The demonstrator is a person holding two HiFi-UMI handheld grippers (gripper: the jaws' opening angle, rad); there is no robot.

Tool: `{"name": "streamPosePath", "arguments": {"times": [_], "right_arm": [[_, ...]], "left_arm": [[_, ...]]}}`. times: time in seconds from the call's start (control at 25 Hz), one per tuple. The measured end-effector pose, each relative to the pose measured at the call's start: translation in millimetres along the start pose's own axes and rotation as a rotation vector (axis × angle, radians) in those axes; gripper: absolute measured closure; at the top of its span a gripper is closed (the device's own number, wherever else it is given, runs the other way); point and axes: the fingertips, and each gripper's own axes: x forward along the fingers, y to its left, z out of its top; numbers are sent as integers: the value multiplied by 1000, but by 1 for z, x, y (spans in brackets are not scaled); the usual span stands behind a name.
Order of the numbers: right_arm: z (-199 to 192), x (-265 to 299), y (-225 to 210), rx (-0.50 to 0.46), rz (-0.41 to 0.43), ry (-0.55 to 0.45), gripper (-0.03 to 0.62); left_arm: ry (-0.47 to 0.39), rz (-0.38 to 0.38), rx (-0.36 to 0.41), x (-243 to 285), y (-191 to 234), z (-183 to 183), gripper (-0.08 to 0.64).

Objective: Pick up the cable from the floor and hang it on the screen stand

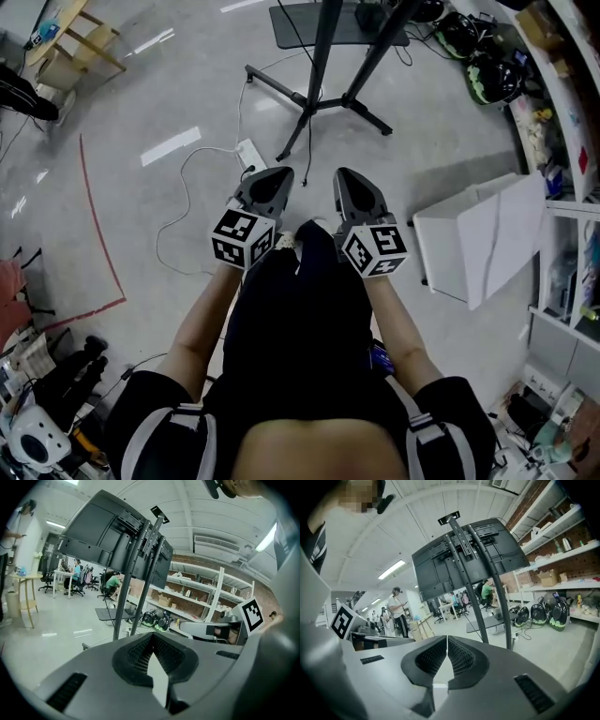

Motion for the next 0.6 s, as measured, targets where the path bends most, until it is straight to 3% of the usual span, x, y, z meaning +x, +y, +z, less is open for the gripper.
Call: {"name": "streamPosePath", "arguments": {"times": [0.16, 0.6], "right_arm": [[6, 16, -8, -6, 47, -15, 568], [-13, 41, -45, -69, 35, 27, 568]], "left_arm": [[-9, 19, 8, 14, 10, 4, 552], [7, 5, 18, 46, 16, -14, 552]]}}
